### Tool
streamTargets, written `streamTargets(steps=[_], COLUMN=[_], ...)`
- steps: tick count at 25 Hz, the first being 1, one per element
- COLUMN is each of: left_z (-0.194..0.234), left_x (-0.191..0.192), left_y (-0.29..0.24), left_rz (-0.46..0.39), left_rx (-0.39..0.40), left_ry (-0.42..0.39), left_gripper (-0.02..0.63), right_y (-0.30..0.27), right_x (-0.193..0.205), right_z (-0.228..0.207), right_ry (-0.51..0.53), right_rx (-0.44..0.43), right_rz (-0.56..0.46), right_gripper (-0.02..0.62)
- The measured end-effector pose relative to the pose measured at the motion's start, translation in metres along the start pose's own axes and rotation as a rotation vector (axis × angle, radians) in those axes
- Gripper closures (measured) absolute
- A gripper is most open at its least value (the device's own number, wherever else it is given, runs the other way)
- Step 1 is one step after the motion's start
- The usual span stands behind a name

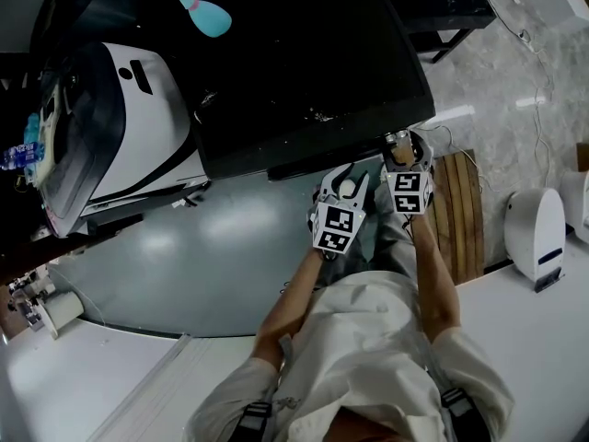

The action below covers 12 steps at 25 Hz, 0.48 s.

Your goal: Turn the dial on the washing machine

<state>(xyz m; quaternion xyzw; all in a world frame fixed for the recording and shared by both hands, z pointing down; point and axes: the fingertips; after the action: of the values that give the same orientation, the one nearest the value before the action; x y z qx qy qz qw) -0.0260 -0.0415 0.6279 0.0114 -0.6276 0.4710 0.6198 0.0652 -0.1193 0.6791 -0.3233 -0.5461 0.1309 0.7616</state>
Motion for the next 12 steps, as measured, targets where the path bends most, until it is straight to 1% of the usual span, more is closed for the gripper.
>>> streamTargets(steps=[3, 5, 12], left_z=[0.0001, 0.0004, 0.0011], left_x=[0.0008, 0.001, 0.0009], left_y=[0.0015, 0.0024, 0.0012], left_rz=[-0.001, 0.002, 0.008], left_rx=[-0.005, -0.006, -0.008], left_ry=[0.002, 0.002, -0.011], left_gripper=[0.476, 0.476, 0.476], right_y=[0.0, 0.0005, -0.0006], right_x=[-0.0019, -0.0021, -0.0018], right_z=[0.0017, 0.0024, 0.0034], right_ry=[0.024, 0.022, -0.083], right_rx=[0.01, 0.012, -0.046], right_rz=[-0.017, -0.02, -0.021], right_gripper=[0.319, 0.324, 0.325])
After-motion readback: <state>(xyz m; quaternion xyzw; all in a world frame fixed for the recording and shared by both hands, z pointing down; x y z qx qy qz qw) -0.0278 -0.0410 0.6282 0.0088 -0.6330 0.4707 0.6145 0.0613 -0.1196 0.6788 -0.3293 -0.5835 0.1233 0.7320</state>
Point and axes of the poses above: the fingertips, and each gripper's own axes: y backward along the fingers, z to its left, x out of its underside, and after that the axes turned 7 degrees about x, right-handed
